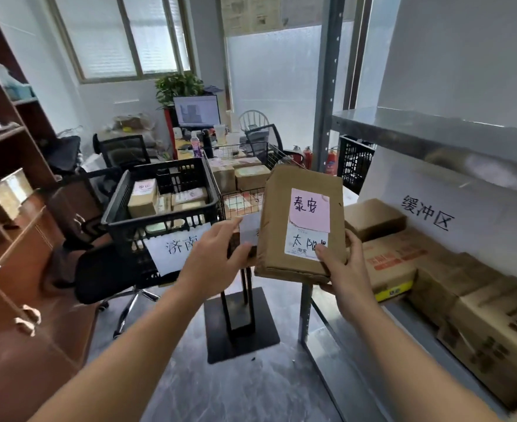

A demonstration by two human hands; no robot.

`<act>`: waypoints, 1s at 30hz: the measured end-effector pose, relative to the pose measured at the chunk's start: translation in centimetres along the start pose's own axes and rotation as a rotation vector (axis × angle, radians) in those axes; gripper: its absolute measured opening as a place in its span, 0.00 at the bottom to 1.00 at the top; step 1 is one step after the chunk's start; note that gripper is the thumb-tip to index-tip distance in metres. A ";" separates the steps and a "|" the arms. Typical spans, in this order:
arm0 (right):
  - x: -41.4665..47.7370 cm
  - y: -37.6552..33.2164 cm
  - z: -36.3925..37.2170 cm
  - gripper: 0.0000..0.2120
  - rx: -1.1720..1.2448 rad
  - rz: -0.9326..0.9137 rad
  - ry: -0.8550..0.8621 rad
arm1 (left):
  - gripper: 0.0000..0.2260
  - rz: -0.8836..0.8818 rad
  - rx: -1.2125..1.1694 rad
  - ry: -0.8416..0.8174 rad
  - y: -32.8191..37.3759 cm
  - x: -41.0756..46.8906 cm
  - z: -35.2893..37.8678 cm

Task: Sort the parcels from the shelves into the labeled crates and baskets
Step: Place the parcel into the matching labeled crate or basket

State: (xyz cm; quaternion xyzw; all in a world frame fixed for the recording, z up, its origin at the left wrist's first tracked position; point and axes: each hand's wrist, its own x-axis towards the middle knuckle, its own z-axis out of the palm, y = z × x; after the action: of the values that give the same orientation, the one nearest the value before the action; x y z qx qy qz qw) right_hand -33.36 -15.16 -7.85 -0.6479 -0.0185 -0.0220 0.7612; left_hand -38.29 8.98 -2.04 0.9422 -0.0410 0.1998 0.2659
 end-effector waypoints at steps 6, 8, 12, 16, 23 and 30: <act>10.1 -2.2 1.0 0.30 -0.083 -0.018 -0.053 | 0.27 0.003 0.395 -0.047 -3.7 7.2 -0.3; 12.9 -3.0 1.6 0.33 -0.084 -0.023 -0.088 | 0.27 -0.019 0.444 -0.062 -4.9 9.0 -0.4; 18.1 -4.5 2.9 0.29 -0.098 -0.056 -0.101 | 0.28 -0.051 0.545 -0.067 -7.3 12.0 -0.3; 23.2 -5.1 5.0 0.27 -0.172 -0.099 -0.085 | 0.27 -0.058 0.597 -0.094 -9.8 15.3 0.1; 32.0 -3.3 10.1 0.29 -0.205 -0.100 -0.069 | 0.27 -0.055 0.594 -0.094 -15.4 23.6 2.4; 40.6 -1.1 15.5 0.33 -0.295 -0.013 -0.009 | 0.27 -0.059 0.514 -0.155 -21.5 32.6 3.9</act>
State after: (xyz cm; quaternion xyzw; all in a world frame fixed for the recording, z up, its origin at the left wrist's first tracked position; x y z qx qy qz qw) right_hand 7.07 -0.40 -2.04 -0.7526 -0.0228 -0.0263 0.6575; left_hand -3.07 26.29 -2.50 0.9920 0.0184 0.1232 0.0197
